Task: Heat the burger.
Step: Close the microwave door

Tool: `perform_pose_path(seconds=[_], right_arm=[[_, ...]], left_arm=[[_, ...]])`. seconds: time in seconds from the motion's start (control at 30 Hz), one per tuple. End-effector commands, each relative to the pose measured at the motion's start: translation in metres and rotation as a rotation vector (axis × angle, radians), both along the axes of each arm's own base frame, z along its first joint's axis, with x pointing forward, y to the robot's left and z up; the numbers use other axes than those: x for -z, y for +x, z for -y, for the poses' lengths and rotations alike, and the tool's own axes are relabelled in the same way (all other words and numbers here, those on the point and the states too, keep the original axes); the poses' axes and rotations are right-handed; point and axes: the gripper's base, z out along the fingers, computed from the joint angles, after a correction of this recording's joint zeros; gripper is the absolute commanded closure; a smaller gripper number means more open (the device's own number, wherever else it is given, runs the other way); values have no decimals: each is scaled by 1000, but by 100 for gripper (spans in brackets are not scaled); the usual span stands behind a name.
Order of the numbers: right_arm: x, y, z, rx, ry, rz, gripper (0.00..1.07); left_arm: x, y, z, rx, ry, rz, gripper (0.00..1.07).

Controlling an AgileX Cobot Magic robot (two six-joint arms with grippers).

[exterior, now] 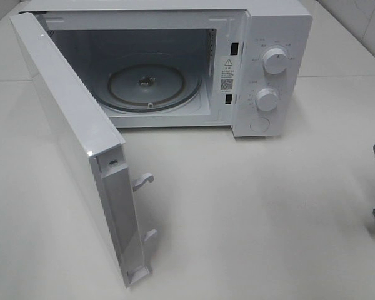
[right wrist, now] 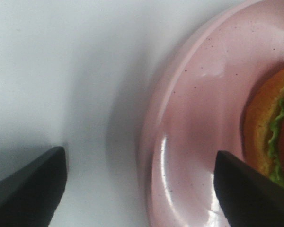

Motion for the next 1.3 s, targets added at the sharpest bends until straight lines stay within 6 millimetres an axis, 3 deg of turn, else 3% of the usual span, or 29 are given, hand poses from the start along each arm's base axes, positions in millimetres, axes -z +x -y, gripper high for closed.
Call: perform_pose_path(seconds=[0.03,0.3,0.57,0.73,0.87,0.93,1.13,1.3], right_arm=[[-9,-3,-4,2,60,29,27],[-37,-13,-9,22,148,84,32],[-67,-38,-17,59,280,18,31],[-104,-51,-23,72,366,13,31],[-121,-59,-25,70,401,40,31],[-135,-73,-26,58,428,60,31],[-152,-101,-27,49,485,102,31],[-175,-136,-25,-1,521,270,31]], left_arm=[[-1,-3,1,5,-13,35,2],[-1,-3,1,5,-13,35,2],[-1,-3,1,5,-13,35,2],[-1,-3,1,5,-13,35,2],[-1,-3,1,5,-13,35,2],[-1,-3,1,5,-13,35,2],[-1,-3,1,5,-13,35,2],[-1,-3,1,5,-13,35,2]])
